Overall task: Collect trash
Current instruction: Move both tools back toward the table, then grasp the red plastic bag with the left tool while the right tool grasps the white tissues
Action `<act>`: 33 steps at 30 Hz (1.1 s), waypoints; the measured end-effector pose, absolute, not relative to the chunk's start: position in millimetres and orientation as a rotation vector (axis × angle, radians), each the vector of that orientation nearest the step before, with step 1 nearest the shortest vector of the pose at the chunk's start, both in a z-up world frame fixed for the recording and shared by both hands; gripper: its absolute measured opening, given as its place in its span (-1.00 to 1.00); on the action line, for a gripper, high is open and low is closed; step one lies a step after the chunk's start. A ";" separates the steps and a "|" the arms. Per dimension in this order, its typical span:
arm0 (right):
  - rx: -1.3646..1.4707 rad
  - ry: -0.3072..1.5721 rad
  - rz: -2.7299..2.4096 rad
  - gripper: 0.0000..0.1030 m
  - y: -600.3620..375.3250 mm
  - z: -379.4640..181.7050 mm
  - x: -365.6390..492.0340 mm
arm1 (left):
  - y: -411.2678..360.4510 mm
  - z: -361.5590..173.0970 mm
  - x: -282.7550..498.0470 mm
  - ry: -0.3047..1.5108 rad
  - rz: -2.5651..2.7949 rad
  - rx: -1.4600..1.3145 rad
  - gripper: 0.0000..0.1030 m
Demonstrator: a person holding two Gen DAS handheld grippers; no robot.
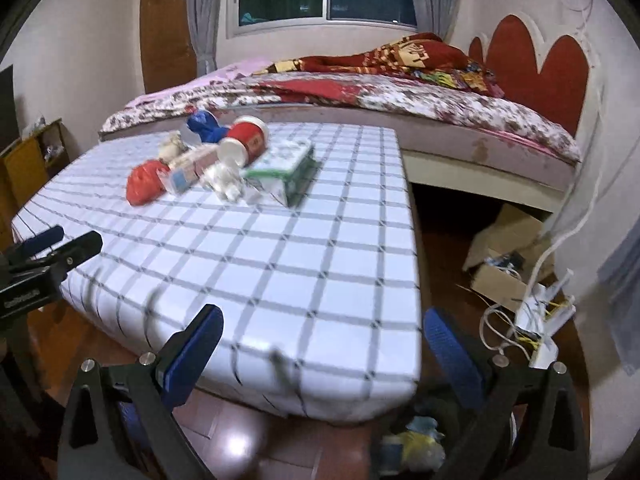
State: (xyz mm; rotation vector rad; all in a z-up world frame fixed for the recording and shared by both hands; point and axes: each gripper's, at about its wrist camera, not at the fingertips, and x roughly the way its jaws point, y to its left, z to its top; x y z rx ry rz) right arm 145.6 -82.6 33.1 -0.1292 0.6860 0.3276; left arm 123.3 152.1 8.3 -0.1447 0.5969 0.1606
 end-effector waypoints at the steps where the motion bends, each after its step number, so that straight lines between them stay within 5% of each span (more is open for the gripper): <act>1: -0.126 0.680 0.331 0.97 -76.5 36.1 151.4 | 159.8 8.6 127.1 0.595 0.172 -0.152 0.99; 12: -0.124 0.674 0.491 0.97 14.9 54.0 209.9 | 216.8 4.5 173.9 0.643 0.241 -0.165 0.98; 14: -0.145 0.692 0.517 0.89 35.8 46.9 223.8 | 224.2 3.2 184.5 0.648 0.235 -0.178 0.91; 16: -0.163 0.717 0.534 0.59 52.5 38.8 237.8 | 229.6 0.5 196.1 0.664 0.211 -0.196 0.75; 27: -0.274 0.777 0.454 0.44 95.2 12.9 291.1 | 249.0 -21.2 247.4 0.762 0.158 -0.231 0.45; 33: -0.336 0.810 0.416 0.30 104.1 -4.0 298.7 | 250.5 -27.6 256.3 0.794 0.115 -0.243 0.05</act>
